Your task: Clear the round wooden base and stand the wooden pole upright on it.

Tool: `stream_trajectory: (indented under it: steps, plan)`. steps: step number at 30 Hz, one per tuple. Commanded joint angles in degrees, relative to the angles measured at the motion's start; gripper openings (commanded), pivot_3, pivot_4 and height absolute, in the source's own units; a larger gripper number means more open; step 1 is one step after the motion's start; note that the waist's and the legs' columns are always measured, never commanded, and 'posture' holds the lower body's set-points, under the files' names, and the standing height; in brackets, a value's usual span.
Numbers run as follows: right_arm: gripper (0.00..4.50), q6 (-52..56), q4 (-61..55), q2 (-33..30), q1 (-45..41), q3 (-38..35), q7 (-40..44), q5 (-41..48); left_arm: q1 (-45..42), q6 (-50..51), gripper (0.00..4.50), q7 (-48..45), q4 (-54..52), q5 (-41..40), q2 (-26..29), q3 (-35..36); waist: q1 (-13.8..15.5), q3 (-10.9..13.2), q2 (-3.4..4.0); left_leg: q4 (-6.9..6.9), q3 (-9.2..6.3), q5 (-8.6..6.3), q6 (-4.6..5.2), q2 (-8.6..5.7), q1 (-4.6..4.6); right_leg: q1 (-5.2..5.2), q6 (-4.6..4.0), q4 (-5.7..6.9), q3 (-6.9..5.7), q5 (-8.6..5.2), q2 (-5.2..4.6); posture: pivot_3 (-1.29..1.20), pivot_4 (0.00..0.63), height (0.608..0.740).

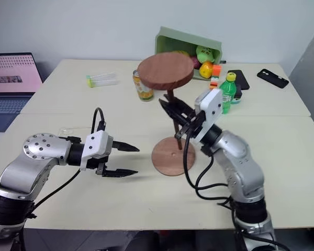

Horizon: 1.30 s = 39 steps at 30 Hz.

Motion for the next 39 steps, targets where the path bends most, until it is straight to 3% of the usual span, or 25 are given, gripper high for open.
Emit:
stream_trajectory:
  steps: [1,16,39]
  plan:
    - [0.25,-6.6,0.8,1.2,0.9,2.4,-0.1,-2.4,0.4,-0.2,3.48,0.5,-1.3,-0.2,0.6,1.4,0.0,0.0,0.00,0.00,-0.01,0.00,0.00,0.00,0.02,0.00,0.00,0.01,-0.01,0.00,0.00,0.00,0.150,0.740]
    - [0.25,-15.3,9.5,2.1,2.3,4.4,0.0,-5.4,-1.3,3.6,3.48,3.0,-2.8,2.6,0.6,-0.6,0.0,0.0,0.00,0.01,0.01,0.00,0.00,-0.02,0.03,-0.01,0.00,0.06,0.01,0.00,0.06,0.00,0.150,0.740]
    - [0.25,-19.3,13.2,2.5,4.6,7.2,0.8,-7.2,-2.6,1.3,3.48,2.3,0.4,3.8,-0.5,-2.3,0.0,0.0,0.00,0.01,0.01,0.00,0.00,-0.01,0.05,-0.01,0.00,0.08,0.02,0.00,0.05,0.00,0.150,0.740]
